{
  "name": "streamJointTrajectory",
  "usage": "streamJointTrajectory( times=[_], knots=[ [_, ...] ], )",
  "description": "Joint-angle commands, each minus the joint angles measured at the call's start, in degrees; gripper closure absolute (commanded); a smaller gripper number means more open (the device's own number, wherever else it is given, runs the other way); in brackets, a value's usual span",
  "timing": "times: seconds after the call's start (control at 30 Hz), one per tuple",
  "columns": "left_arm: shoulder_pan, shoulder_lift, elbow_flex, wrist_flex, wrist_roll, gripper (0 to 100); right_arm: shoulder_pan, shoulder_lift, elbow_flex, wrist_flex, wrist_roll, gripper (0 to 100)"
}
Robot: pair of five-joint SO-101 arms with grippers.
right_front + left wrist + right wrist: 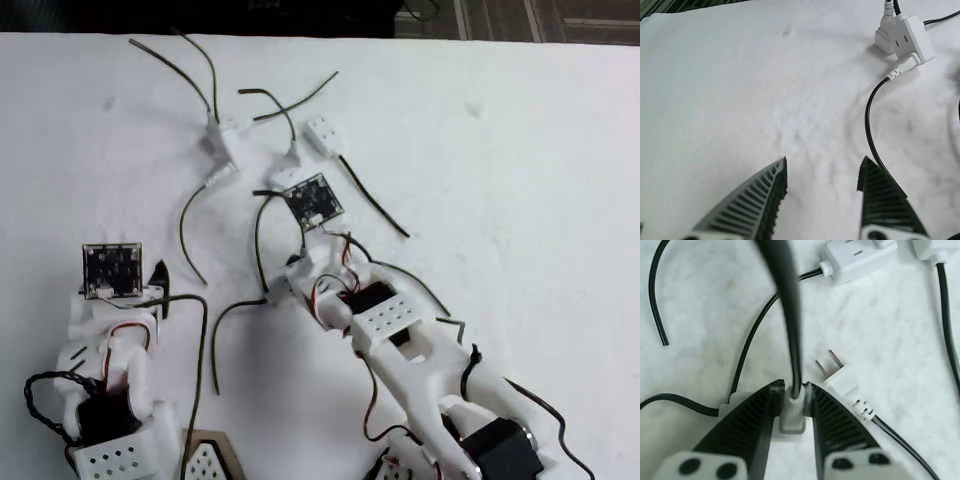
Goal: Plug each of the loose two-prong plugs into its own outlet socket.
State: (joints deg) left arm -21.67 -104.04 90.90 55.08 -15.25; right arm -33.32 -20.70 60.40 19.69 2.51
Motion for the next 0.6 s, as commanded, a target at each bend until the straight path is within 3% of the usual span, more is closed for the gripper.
streamJointTrajectory(
  times=[0.0, 0.4, 0.57],
  knots=[
    [-0.4, -0.5, -0.3, -1.1, -0.5, 76, -0.9, -0.3, 0.3, 3.6, 1.1, 98.1],
    [-0.4, -0.5, -0.2, -1.1, -0.5, 76, -2.5, -0.7, 0.0, 13.5, 4.3, 98.1],
    [-0.4, -0.5, -0.2, -1.1, -0.6, 76, -2.5, -0.7, -0.1, 18.7, -2.6, 98.1]
  ],
)
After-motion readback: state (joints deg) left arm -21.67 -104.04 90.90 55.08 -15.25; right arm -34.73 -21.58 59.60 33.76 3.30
